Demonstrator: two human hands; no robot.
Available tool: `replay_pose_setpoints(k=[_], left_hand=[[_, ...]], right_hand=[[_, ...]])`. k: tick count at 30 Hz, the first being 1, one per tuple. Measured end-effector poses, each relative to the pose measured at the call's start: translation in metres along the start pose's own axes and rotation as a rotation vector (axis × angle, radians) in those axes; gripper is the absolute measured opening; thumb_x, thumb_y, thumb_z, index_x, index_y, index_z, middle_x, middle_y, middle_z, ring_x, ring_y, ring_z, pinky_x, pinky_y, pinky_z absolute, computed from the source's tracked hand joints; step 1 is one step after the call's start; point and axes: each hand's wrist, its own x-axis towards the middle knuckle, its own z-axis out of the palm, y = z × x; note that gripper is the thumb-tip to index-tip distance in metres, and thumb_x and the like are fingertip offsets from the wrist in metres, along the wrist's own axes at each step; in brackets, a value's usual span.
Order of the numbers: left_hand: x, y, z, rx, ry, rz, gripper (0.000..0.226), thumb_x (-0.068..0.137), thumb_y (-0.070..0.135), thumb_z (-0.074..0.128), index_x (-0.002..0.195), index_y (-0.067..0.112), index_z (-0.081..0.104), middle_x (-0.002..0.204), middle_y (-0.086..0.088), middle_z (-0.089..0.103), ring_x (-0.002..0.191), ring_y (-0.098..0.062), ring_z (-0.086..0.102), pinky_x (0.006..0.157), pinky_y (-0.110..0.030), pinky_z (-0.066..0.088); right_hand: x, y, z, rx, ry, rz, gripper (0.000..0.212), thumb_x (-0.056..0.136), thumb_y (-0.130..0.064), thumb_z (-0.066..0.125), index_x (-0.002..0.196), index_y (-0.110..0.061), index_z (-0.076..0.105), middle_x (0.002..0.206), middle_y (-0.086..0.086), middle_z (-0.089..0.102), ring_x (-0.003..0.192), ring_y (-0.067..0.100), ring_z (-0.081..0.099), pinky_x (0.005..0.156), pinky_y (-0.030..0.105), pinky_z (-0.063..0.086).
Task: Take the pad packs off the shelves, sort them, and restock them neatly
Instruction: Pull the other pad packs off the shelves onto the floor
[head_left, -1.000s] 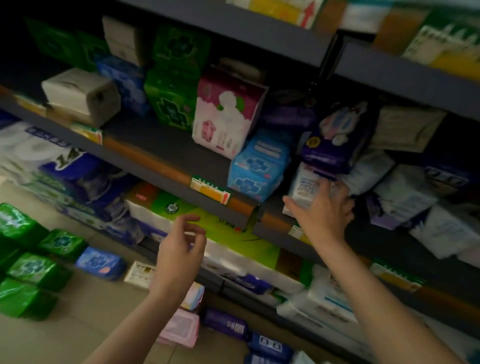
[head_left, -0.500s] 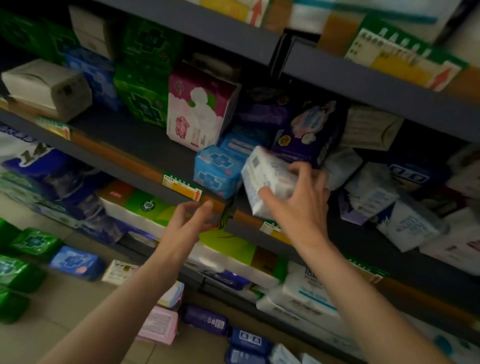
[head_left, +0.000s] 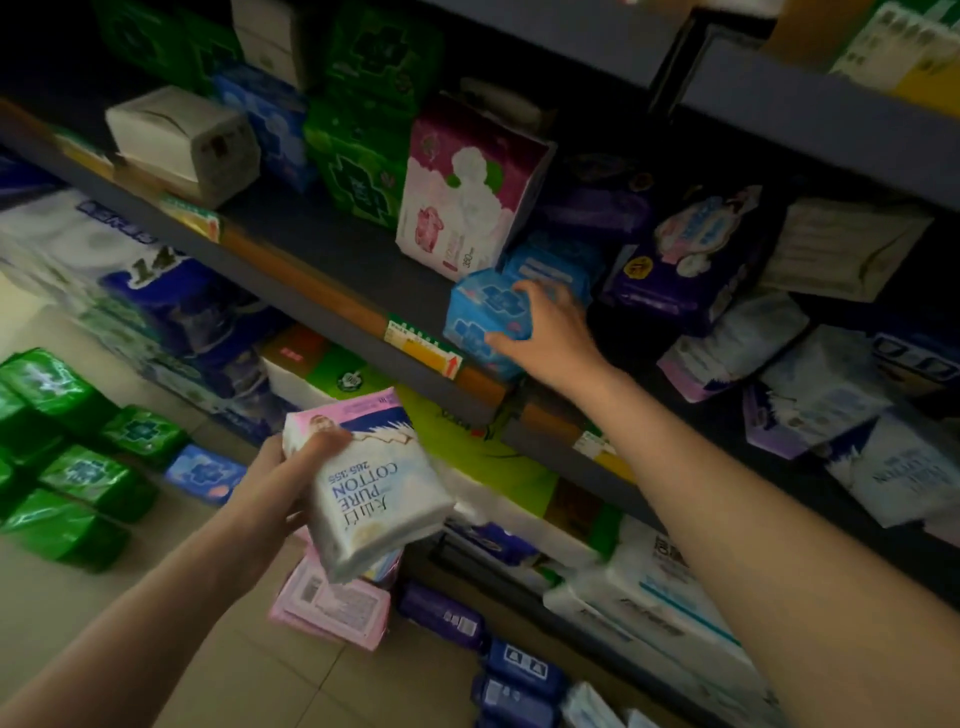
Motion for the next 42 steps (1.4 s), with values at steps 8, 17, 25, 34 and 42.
replay_pose_setpoints(k=[8, 17, 25, 34, 42], left_hand=[[0.005, -0.016, -0.031, -0.025, 0.039, 0.036, 0.072, 0.067, 0.046, 0.069, 0.127, 0.017, 0.041, 0.103, -0.011, 0.069, 0.085, -0.024, 0.070, 0.065, -0.030, 0.052], [0.007, -0.037, -0.038, 0.001, -0.018, 0.045, 0.085, 0.046, 0.039, 0.077, 0.120, 0.020, 0.040, 0.105, -0.008, 0.064, 0.080, -0.017, 0.070, 0.059, -0.023, 0.053], [0.027, -0.167, -0.069, 0.978, -0.036, 0.007, 0.081, 0.024, 0.063, 0.048, 0.098, 0.034, 0.034, 0.100, 0.000, 0.054, 0.104, -0.023, 0.041, 0.093, -0.032, 0.028], [0.020, -0.276, -0.052, 1.014, -0.170, -0.058, 0.089, 0.026, 0.059, 0.053, 0.103, 0.016, 0.041, 0.098, -0.007, 0.057, 0.083, -0.026, 0.055, 0.084, -0.040, 0.043], [0.033, -0.255, 0.050, 1.465, -0.507, 0.110, 0.083, 0.069, 0.027, 0.079, 0.137, 0.014, 0.033, 0.132, -0.005, 0.044, 0.117, -0.022, 0.045, 0.098, -0.032, 0.037]], right_hand=[[0.023, 0.004, 0.021, -0.107, 0.060, 0.073, 0.080, 0.073, -0.030, 0.078, 0.137, -0.018, 0.032, 0.144, 0.013, 0.025, 0.128, 0.034, 0.037, 0.102, 0.041, 0.038], [-0.082, -0.028, 0.003, 0.286, 0.284, -0.302, 0.055, 0.068, -0.022, 0.078, 0.106, -0.021, 0.039, 0.113, -0.003, 0.044, 0.106, 0.010, 0.046, 0.083, 0.017, 0.042], [-0.183, 0.074, 0.211, 0.170, -0.294, 0.077, 0.050, 0.067, -0.018, 0.077, 0.095, -0.021, 0.035, 0.106, -0.001, 0.044, 0.101, 0.018, 0.049, 0.073, 0.023, 0.035], [-0.268, 0.149, 0.328, -0.172, -0.636, 0.232, 0.050, 0.074, -0.029, 0.073, 0.111, -0.019, 0.041, 0.124, 0.004, 0.045, 0.117, 0.027, 0.042, 0.095, 0.037, 0.039], [-0.290, 0.202, 0.288, 0.074, -0.461, 0.448, 0.040, 0.080, -0.041, 0.071, 0.095, -0.020, 0.040, 0.111, 0.003, 0.058, 0.105, 0.026, 0.054, 0.078, 0.034, 0.042]])
